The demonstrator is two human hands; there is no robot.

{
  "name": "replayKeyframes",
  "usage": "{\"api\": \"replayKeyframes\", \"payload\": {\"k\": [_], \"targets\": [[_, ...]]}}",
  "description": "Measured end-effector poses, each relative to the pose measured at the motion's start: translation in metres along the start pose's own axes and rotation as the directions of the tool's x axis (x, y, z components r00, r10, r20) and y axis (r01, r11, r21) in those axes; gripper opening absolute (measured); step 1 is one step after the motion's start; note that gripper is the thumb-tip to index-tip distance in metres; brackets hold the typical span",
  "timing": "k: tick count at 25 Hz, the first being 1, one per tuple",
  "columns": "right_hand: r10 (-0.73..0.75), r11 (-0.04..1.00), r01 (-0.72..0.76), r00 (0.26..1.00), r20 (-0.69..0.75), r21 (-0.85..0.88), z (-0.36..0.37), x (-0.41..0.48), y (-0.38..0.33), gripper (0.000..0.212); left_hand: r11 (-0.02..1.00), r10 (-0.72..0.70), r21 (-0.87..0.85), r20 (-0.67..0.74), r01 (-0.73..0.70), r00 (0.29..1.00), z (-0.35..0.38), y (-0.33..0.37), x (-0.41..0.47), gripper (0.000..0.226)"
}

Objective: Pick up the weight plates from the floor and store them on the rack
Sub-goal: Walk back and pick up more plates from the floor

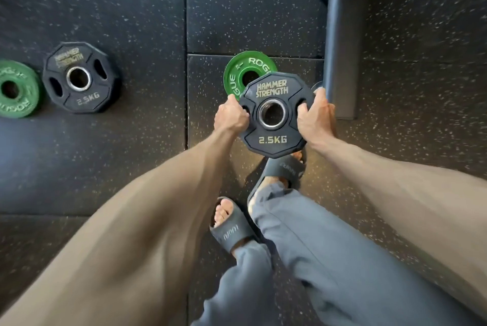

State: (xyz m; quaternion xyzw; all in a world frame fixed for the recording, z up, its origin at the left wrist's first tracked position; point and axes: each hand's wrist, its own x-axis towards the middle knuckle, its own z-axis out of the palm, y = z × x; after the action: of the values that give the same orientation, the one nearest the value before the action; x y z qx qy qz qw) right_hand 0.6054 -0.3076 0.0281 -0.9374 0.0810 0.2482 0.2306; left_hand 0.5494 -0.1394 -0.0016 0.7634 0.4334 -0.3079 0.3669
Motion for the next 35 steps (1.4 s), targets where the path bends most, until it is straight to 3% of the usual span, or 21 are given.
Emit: {"api": "replayKeyframes", "payload": {"k": [3,5,6,8,12,17,19,22,28,32,35], "targets": [[0.02,0.998,-0.017,0.998,-0.052,0.058,0.017,0.046,0.015,0.023,0.995,0.016,-0.101,-0.049,-0.021,0.999,0.009,0.019,0.05,0.029],[0.024,0.994,-0.018,0.998,-0.06,0.104,0.022,0.069,0.027,0.02,0.988,-0.04,-0.155,-0.249,0.001,0.968,0.014,0.041,0.075,0.037],[0.021,0.993,-0.013,0.998,-0.067,0.121,0.022,0.078,0.032,0.018,0.994,-0.044,-0.109,-0.355,0.006,0.934,0.017,0.049,0.087,0.041],[0.023,0.989,-0.011,0.997,-0.08,0.145,0.021,0.088,0.042,0.014,0.998,-0.006,0.053,-0.432,0.032,0.902,0.022,0.055,0.103,0.052],[0.018,0.987,-0.001,0.995,-0.103,0.163,0.019,0.096,0.056,0.015,0.968,0.048,0.244,-0.399,0.056,0.915,0.027,0.056,0.125,0.075],[0.047,0.982,-0.032,0.996,-0.077,0.184,0.011,0.09,0.057,0.013,0.964,-0.02,0.25,-0.249,0.085,0.968,0.015,0.062,0.122,0.091],[0.065,0.984,-0.053,0.995,-0.072,0.168,0.004,0.083,0.055,0.013,0.964,-0.043,0.246,-0.237,0.102,0.971,0.012,0.058,0.111,0.086],[0.118,0.979,-0.104,0.991,-0.068,0.173,-0.02,0.053,0.053,0.015,0.981,0.038,0.193,-0.136,-0.011,0.99,0.007,0.057,0.064,0.071],[0.195,0.964,-0.18,0.979,-0.058,0.197,-0.09,-0.054,0.046,0.023,0.927,0.16,0.356,-0.09,-0.119,0.983,0.003,0.074,-0.078,0.033],[0.204,0.967,-0.186,0.974,-0.094,0.174,-0.142,-0.149,0.052,0.034,0.784,0.352,0.566,-0.067,-0.255,0.934,-0.007,0.068,-0.188,0.021],[0.229,0.958,-0.207,0.968,-0.098,0.197,-0.195,-0.234,0.061,0.037,0.683,0.42,0.642,0.045,-0.349,0.906,-0.007,0.07,-0.292,0.025]]}}
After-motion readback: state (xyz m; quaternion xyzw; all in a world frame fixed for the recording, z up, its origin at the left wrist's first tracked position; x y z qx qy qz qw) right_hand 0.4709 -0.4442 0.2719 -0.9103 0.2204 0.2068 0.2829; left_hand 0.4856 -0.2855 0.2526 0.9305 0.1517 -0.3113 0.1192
